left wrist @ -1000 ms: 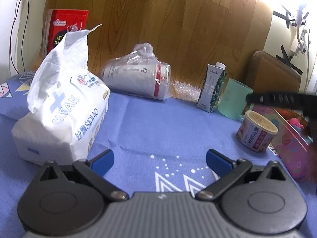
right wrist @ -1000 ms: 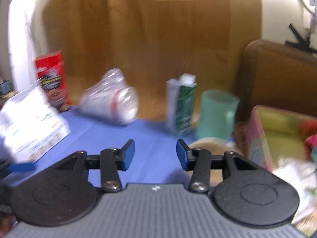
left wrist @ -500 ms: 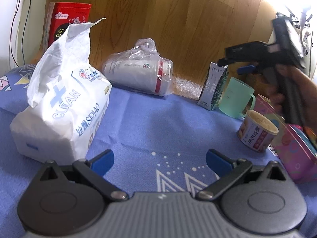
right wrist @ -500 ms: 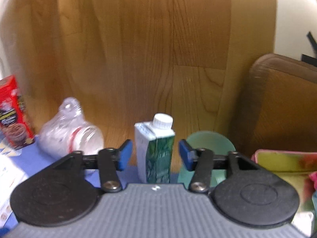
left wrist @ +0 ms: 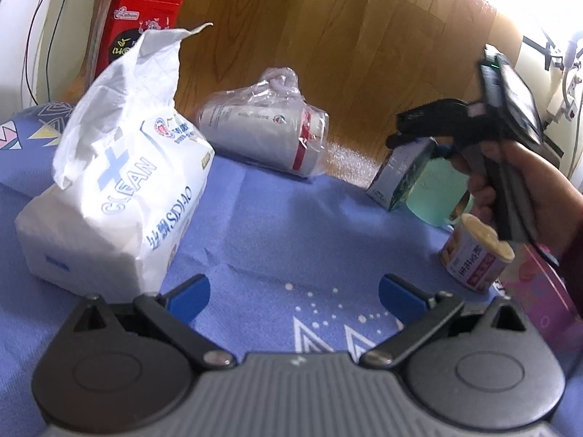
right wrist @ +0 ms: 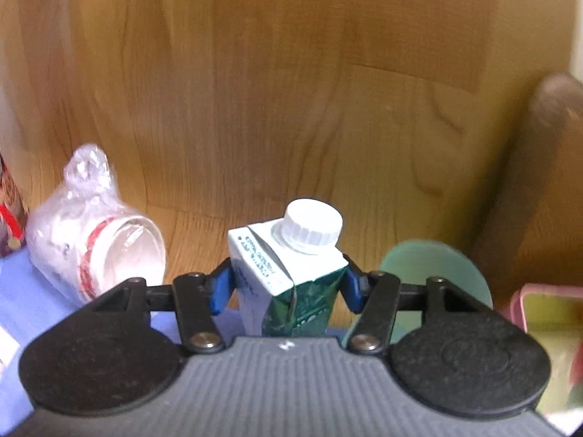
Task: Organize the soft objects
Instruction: 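Grasp the green-and-white milk carton with the right tool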
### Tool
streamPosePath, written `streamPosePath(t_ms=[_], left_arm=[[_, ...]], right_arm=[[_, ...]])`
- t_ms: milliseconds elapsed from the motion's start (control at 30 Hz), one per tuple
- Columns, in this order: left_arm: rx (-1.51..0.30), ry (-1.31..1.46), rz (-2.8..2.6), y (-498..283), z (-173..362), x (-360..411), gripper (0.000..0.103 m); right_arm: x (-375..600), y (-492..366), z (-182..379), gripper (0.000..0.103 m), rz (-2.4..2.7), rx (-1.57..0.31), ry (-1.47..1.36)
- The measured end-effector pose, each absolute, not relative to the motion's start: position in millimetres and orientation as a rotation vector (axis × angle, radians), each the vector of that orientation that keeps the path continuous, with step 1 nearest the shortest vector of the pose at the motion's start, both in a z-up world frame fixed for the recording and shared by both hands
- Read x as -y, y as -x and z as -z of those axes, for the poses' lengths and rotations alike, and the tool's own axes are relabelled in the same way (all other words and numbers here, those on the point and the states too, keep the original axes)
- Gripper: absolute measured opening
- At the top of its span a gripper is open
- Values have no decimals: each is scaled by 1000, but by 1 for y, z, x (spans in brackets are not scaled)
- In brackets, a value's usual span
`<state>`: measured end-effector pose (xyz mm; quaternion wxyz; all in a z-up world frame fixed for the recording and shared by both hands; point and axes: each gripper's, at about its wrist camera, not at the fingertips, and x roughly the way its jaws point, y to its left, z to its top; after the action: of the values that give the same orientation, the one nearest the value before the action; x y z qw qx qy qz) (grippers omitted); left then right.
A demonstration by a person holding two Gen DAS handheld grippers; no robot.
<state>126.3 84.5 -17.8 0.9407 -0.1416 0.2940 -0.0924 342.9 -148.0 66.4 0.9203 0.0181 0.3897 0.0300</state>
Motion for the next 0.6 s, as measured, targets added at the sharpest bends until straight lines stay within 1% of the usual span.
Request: streamPosePath(t_ms=[133, 267, 333, 500, 600], left_arm=[[-537, 310, 205, -121, 13, -89, 102], [-430, 384, 256, -110, 5, -101, 102], [-412, 406, 278, -108, 4, -104, 102], [-458, 420, 381, -109, 7, -96, 102], [-506, 387, 468, -109, 8, -77, 102]], right_arm=[[161, -301, -82, 60, -157, -835, -243], [164, -238, -95, 61, -285, -870, -344], [167, -202, -98, 61, -336, -870, -370], [189, -96, -97, 61, -423, -838, -368], [216, -35, -84, 61, -424, -816, -368]])
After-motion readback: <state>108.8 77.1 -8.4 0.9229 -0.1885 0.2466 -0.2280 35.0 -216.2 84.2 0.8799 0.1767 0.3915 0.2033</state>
